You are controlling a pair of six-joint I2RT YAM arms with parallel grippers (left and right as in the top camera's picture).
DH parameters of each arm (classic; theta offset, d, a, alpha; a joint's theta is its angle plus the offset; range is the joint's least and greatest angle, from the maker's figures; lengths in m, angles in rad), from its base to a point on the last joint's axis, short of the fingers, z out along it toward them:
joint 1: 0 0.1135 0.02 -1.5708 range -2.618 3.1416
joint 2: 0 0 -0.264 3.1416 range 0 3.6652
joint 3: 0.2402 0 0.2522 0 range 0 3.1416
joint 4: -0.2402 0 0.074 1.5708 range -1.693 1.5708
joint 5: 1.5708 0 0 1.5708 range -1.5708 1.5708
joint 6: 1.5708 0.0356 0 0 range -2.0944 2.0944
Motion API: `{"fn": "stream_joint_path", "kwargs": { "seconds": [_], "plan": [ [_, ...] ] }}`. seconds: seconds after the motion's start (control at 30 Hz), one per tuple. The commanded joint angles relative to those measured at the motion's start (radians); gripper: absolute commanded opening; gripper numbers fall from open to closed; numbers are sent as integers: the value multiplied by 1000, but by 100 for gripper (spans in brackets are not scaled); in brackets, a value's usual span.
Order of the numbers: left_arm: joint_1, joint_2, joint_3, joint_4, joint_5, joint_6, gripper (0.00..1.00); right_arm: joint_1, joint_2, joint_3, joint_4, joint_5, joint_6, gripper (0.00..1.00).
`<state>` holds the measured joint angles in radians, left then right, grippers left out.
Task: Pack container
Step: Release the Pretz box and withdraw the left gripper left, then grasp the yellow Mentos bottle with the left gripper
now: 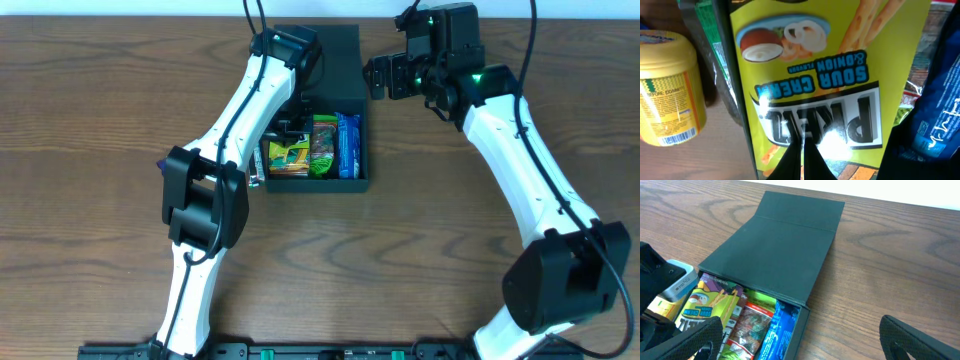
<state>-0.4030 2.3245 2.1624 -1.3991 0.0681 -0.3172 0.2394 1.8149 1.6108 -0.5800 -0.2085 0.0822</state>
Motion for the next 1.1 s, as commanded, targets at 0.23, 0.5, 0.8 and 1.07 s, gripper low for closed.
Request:
{"fn": "stream_joint_path", "kwargs": {
  "seconds": [0.23, 0.5, 0.8, 1.07],
  "plan": [
    [1, -23, -37, 9, 3, 3, 5, -5, -8, 9, 0, 2, -9, 99],
    [77, -64, 123, 3, 2, 2, 6, -5, -8, 9, 0, 1, -9, 99],
    [203, -114, 276, 5, -97, 72, 19, -2, -8, 9, 5, -11, -8, 99],
    [302, -113, 267, -51, -3, 400, 95, -2, -8, 9, 7, -10, -9, 99]
  ]
}}
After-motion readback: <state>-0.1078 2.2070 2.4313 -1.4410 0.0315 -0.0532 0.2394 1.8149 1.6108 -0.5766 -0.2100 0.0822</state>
